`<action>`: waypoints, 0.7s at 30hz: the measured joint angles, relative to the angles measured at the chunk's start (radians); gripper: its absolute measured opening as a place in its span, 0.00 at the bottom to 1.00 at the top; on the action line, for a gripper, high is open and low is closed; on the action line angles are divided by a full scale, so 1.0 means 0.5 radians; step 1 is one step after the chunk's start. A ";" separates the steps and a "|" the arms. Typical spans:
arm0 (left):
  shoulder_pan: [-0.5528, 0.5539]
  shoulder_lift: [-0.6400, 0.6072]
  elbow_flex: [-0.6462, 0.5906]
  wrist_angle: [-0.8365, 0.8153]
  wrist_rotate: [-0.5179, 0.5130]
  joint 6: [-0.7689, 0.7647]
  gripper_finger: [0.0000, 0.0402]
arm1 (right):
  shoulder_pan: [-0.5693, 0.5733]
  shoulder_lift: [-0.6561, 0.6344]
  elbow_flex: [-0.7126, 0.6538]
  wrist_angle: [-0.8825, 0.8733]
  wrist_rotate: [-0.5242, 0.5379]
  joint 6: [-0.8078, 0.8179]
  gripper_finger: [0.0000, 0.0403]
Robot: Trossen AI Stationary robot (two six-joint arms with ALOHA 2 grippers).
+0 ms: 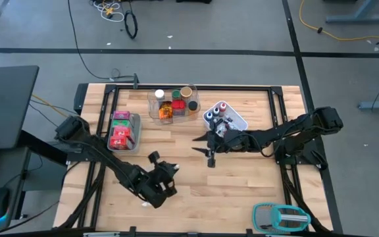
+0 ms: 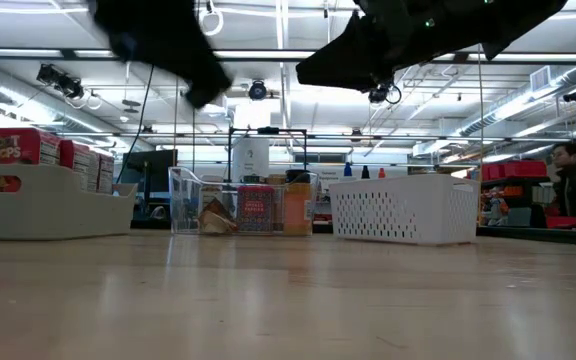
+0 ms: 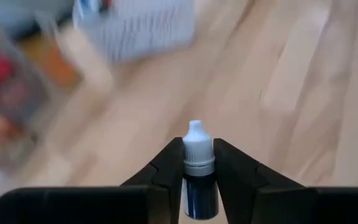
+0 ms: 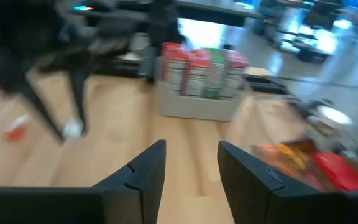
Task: Pick & Place Kitchen Items
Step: Put the black food coloring bottle into the white bin
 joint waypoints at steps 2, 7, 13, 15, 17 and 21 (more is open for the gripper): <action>0.006 -0.038 0.063 0.066 -0.110 0.202 0.21 | 0.001 0.000 0.000 -0.033 -0.121 -0.061 0.38; 0.007 -0.068 0.196 0.370 -0.385 0.824 0.18 | 0.002 0.000 -0.001 -0.029 -0.316 -0.089 0.40; 0.101 -0.064 0.207 0.940 -0.261 1.438 0.21 | 0.002 0.000 -0.001 0.121 -0.531 -0.152 0.47; 0.144 -0.064 0.207 1.046 -0.149 1.534 0.21 | 0.002 0.000 -0.001 0.171 -0.641 -0.154 0.49; 0.187 -0.064 0.207 1.082 -0.032 1.598 0.20 | 0.002 0.000 -0.001 0.185 -0.792 -0.154 0.50; 0.264 -0.062 0.207 1.150 0.089 1.666 0.19 | 0.014 0.000 -0.001 0.250 -0.955 -0.160 0.50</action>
